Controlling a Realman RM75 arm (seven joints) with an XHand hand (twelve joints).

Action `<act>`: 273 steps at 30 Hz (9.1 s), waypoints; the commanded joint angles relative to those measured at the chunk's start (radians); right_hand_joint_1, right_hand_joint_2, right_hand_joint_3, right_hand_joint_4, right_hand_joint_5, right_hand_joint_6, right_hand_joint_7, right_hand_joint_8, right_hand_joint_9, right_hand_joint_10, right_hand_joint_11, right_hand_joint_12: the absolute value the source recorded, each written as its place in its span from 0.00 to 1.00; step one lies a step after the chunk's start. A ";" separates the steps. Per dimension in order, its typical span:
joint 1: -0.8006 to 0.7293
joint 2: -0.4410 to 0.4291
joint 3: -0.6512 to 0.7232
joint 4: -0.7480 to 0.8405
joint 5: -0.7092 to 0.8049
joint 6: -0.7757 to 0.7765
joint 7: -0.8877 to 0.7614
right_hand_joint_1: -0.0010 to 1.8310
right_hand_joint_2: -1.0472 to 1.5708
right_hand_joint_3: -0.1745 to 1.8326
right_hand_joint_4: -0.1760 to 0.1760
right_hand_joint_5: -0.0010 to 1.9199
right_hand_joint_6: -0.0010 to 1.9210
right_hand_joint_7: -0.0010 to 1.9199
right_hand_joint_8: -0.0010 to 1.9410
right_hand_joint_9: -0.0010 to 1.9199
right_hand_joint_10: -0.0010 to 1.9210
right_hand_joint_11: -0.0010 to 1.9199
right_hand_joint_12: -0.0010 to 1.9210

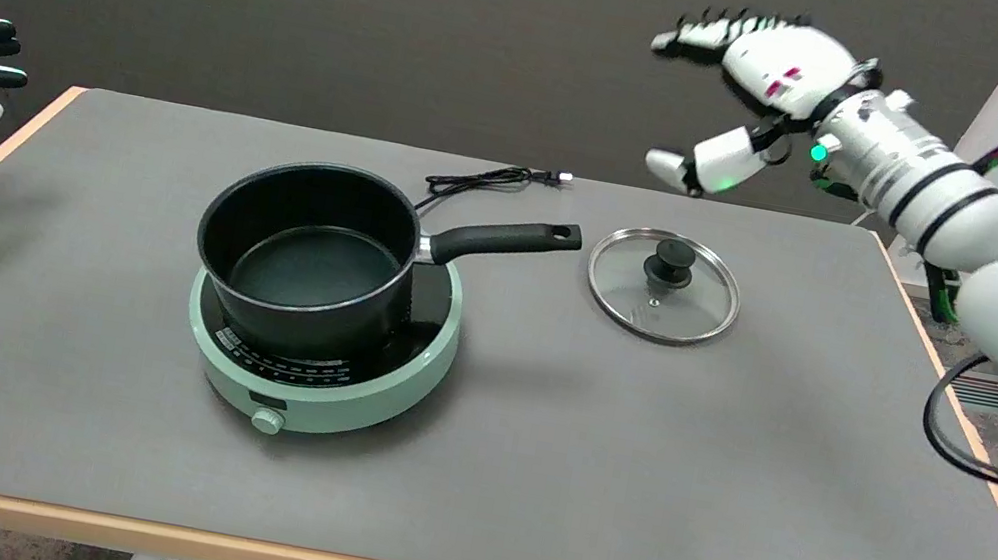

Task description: Pick up the pot.

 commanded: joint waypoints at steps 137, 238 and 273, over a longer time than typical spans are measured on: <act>-0.324 -0.629 -0.334 0.059 -0.302 0.759 -0.696 0.71 0.00 0.51 0.25 0.08 0.08 0.08 0.08 0.08 0.08 0.08 0.08; -0.007 -0.931 -0.480 -0.408 0.439 1.044 -1.355 0.71 0.00 0.68 0.58 0.01 0.01 0.01 0.01 0.01 0.01 0.01 0.01; -0.024 -0.919 -0.488 -0.353 0.563 1.032 -1.434 0.69 0.00 0.71 0.90 0.00 0.00 0.00 0.00 0.00 0.00 0.00 0.00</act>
